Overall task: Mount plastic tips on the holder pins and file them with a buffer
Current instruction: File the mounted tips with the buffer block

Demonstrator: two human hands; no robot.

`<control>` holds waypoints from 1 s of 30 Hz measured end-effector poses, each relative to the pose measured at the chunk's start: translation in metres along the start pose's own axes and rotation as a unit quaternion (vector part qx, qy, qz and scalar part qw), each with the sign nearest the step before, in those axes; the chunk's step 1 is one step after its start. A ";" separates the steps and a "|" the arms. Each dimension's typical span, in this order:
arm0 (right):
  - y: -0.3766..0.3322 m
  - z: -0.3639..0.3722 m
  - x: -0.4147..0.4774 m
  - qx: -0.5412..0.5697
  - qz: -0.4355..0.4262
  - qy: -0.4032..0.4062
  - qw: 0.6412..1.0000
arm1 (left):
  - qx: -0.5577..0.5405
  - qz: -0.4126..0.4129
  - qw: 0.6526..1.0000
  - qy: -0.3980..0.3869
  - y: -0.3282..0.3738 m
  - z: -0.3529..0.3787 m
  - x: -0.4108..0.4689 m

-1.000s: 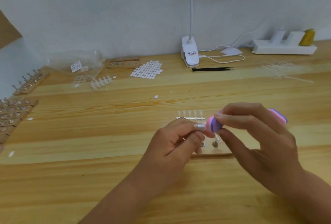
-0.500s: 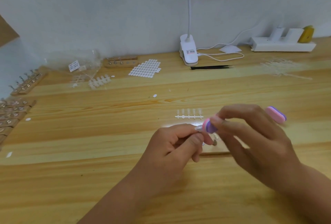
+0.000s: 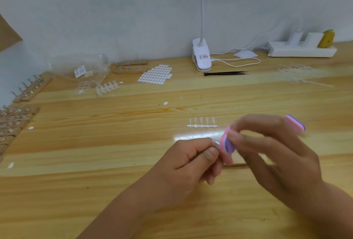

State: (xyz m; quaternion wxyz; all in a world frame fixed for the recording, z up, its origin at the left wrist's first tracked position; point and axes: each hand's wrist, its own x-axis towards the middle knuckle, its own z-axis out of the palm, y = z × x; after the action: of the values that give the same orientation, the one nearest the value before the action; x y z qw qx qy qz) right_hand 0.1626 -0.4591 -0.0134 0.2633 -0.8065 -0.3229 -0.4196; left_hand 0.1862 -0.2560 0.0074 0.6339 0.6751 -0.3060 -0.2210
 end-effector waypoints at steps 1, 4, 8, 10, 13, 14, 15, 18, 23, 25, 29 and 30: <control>-0.002 0.001 -0.002 0.002 -0.014 -0.009 1.000 | 0.001 0.000 1.000 -0.010 0.001 0.000 0.000; 0.010 -0.003 -0.002 -0.016 -0.011 -0.040 0.999 | -0.012 -0.005 1.000 -0.024 0.001 -0.001 -0.001; 0.017 -0.008 0.004 -0.007 0.068 -0.002 0.998 | -0.033 0.013 0.999 -0.010 -0.004 -0.004 0.001; 0.011 -0.006 0.003 0.001 0.055 -0.005 0.998 | -0.033 0.024 0.999 0.034 -0.006 -0.006 0.002; 0.005 -0.006 0.003 0.002 0.039 -0.018 0.999 | -0.012 0.036 0.993 0.109 -0.006 -0.008 0.001; 0.005 -0.006 0.003 0.002 0.042 -0.015 0.999 | 0.014 0.042 0.990 0.133 -0.006 -0.008 0.001; 0.004 -0.006 0.003 0.004 0.045 -0.013 0.999 | 0.057 0.055 0.984 0.159 -0.006 -0.007 0.000; -0.001 -0.001 0.000 0.007 0.028 -0.058 0.998 | 0.204 0.119 0.950 0.206 -0.004 -0.003 -0.001; 0.011 -0.002 0.001 -0.057 0.022 -0.125 0.990 | 0.235 0.100 0.936 0.242 -0.005 0.002 0.000; 0.012 -0.002 0.001 -0.046 0.046 -0.112 0.991 | 0.234 0.089 0.936 0.249 -0.006 0.002 -0.001; 0.000 0.006 -0.004 -0.034 0.002 -0.132 0.991 | 0.266 0.119 0.925 0.244 -0.005 -0.001 -0.001; 0.003 0.005 -0.004 -0.046 -0.002 -0.139 0.989 | 0.269 0.119 0.923 0.249 -0.005 -0.001 -0.001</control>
State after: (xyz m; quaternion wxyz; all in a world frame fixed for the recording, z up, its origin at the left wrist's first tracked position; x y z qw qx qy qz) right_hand 0.1657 -0.4581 -0.0195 0.1781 -0.8676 -0.3382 -0.3181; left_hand 0.1872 -0.2541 0.0021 0.5059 0.8118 -0.2648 0.1220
